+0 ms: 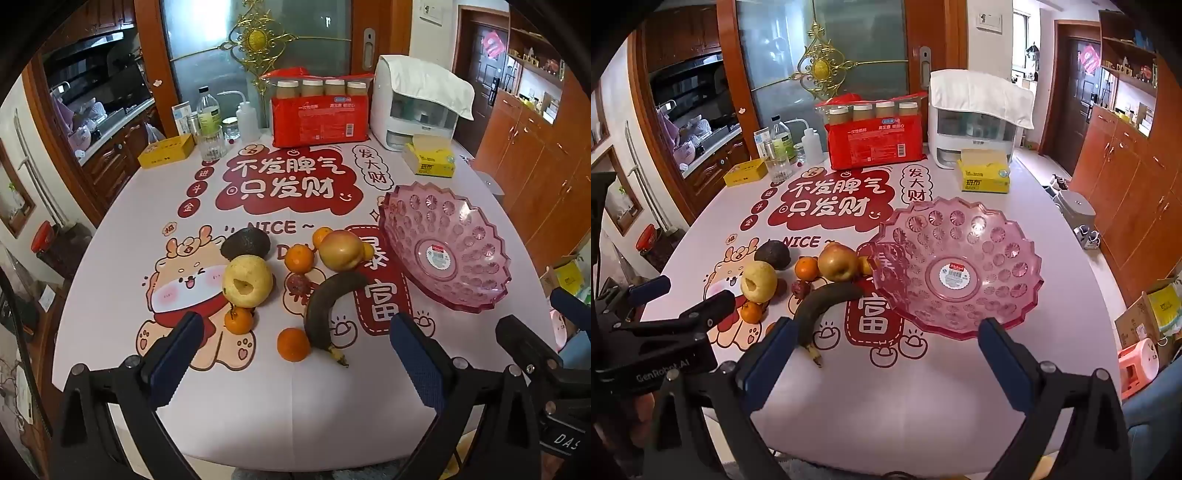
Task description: Organize fruits
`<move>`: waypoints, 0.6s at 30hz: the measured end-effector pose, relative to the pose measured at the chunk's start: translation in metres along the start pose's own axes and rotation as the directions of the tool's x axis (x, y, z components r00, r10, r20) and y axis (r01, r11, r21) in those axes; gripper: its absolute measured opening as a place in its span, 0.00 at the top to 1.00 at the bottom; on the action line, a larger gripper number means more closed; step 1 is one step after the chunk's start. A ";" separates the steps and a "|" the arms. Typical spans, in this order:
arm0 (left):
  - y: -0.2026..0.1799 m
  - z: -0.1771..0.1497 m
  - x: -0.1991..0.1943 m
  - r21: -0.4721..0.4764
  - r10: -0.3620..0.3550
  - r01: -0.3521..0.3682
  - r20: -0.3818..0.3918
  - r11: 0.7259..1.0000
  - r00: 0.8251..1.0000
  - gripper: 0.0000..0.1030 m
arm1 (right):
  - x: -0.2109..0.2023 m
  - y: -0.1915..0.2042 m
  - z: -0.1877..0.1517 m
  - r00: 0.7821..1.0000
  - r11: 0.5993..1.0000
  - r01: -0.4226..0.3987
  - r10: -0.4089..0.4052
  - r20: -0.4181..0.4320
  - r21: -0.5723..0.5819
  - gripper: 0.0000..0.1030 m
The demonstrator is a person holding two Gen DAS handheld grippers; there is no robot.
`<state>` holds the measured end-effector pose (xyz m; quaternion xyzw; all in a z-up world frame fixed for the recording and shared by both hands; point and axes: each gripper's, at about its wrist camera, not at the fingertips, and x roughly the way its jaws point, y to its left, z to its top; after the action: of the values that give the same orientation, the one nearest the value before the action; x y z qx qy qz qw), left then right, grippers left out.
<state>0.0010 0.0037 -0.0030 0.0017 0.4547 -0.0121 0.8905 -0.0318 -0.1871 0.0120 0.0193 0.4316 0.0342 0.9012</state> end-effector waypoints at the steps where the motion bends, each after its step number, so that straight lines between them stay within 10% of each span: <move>1: -0.004 0.001 -0.001 0.020 0.012 -0.012 0.004 1.000 1.000 0.03 | 0.000 0.000 0.000 1.000 1.000 0.001 -0.001 0.000 -0.001 0.04; 18: -0.006 0.001 -0.003 0.022 -0.033 0.034 -0.012 0.999 0.999 0.03 | 0.004 0.002 0.001 1.000 1.000 -0.011 0.011 -0.007 -0.006 0.04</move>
<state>0.0001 -0.0025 -0.0001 0.0042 0.4597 -0.0322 0.8875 -0.0285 -0.1845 0.0103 0.0188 0.4346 0.0404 0.8995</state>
